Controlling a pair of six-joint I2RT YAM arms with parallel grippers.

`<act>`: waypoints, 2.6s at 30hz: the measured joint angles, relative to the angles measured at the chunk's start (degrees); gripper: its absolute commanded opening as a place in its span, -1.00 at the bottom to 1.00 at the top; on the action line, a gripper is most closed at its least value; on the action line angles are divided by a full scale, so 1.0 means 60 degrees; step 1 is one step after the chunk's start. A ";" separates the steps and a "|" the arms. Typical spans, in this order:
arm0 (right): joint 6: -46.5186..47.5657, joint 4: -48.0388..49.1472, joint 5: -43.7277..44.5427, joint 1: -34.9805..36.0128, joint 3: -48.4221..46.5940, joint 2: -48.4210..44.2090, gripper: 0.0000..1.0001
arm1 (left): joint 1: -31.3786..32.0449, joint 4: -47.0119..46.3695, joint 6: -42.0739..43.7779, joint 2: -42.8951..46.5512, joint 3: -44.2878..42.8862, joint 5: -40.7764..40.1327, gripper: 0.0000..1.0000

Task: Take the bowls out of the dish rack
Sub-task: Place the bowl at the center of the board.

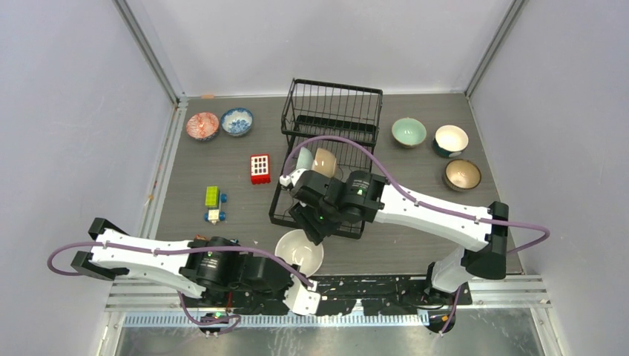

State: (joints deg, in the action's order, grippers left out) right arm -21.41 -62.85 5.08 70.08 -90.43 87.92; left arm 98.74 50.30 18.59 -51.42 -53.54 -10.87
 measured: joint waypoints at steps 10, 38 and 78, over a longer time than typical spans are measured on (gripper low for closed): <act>-0.0069 0.0193 -0.0040 0.0127 0.0000 0.0295 -0.12 | 0.0000 0.0036 -0.0025 0.0000 -0.0004 -0.0004 -0.99; -0.0175 0.0270 -0.0029 0.0412 0.0066 0.0667 -0.32 | 0.0000 0.0058 -0.0022 -0.0015 -0.0004 -0.0015 -0.99; -0.0463 0.0761 0.1672 0.0605 0.1260 0.0251 -0.98 | 0.0044 -0.0291 -0.2058 0.0841 -0.0754 -0.2342 0.99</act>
State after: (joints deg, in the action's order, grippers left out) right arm -24.18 -58.28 15.11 73.71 -82.87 89.43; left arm 99.00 48.56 6.24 -46.37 -58.06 -24.93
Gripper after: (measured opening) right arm 0.161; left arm 0.996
